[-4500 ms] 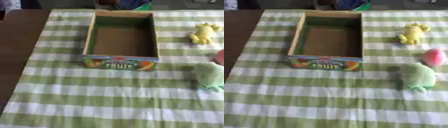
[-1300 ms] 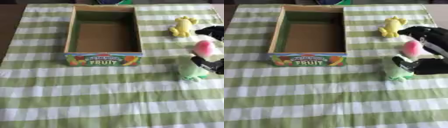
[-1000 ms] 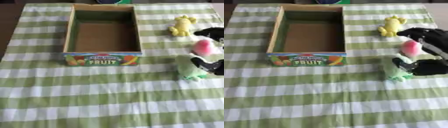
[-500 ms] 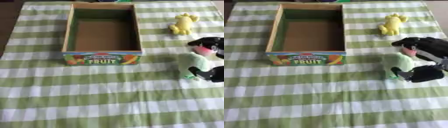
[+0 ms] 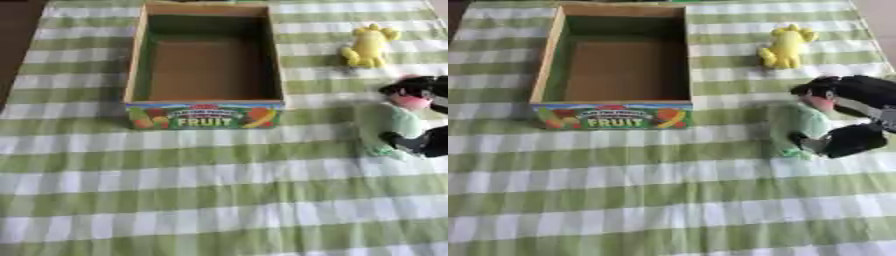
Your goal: Pick up objects on the table and place them in the box.
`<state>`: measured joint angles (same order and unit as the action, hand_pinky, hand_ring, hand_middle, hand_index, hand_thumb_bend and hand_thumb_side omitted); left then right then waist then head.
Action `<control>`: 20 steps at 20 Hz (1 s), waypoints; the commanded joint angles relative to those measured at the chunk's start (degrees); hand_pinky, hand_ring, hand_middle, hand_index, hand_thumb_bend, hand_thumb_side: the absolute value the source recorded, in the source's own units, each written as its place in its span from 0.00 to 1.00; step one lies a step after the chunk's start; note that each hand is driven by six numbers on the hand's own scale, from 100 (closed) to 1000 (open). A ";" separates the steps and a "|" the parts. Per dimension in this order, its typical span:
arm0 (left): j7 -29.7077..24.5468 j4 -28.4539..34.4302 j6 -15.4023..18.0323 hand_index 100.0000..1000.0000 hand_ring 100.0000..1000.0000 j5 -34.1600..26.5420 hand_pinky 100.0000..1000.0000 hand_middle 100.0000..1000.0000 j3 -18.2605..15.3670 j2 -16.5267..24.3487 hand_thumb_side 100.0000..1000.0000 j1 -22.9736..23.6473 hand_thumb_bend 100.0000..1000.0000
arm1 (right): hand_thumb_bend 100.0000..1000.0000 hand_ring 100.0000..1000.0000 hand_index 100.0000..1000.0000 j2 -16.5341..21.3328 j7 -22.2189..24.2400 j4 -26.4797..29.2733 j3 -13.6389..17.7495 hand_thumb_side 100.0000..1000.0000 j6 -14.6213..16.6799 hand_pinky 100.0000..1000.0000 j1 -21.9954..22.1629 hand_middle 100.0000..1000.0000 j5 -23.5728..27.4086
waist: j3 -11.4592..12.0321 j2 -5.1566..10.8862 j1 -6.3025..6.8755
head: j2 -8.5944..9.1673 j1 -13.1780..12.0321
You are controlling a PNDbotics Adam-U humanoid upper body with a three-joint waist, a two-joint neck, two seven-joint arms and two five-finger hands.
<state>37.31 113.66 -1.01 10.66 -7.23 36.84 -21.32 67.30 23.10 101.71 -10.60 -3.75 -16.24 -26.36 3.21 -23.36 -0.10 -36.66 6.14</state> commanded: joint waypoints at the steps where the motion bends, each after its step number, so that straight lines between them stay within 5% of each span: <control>1: 0.03 0.93 0.17 0.98 0.76 -0.05 0.52 0.78 -0.33 1.55 0.99 -0.48 0.00 | 0.20 0.89 1.00 1.57 0.31 -2.36 0.45 0.56 1.46 0.89 -0.72 0.88 -1.44 | -0.04 0.89 0.03 | 0.59 0.01; 7: 0.07 0.93 0.40 0.97 0.76 -0.16 0.52 0.77 -0.25 1.63 0.99 -0.50 0.00 | 0.21 0.88 0.99 1.88 2.28 -3.00 -0.30 0.54 3.75 0.89 -1.25 0.85 -1.63 | -0.13 0.90 -0.11 | 0.42 -0.03; 12: 0.16 0.93 0.43 0.97 0.76 -0.24 0.52 0.77 -0.30 1.59 0.98 -0.52 0.00 | 0.21 0.86 0.86 1.75 3.33 -1.00 -0.31 0.47 5.05 0.88 -1.24 0.79 -0.11 | -0.16 0.82 -0.08 | 0.26 -0.04; 20: 0.10 0.93 0.58 0.96 0.76 -0.30 0.52 0.78 -0.18 1.54 0.98 -0.77 0.00 | 0.05 0.82 0.64 1.34 0.97 -0.91 -1.16 0.31 3.22 0.85 -2.25 0.55 1.54 | 0.13 0.81 -0.17 | 0.47 0.28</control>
<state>37.44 113.66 -0.62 10.38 -7.21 36.83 -21.56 67.28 24.55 100.55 -12.03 -0.21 -18.10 -25.35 3.28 -23.63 -0.26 -36.66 6.24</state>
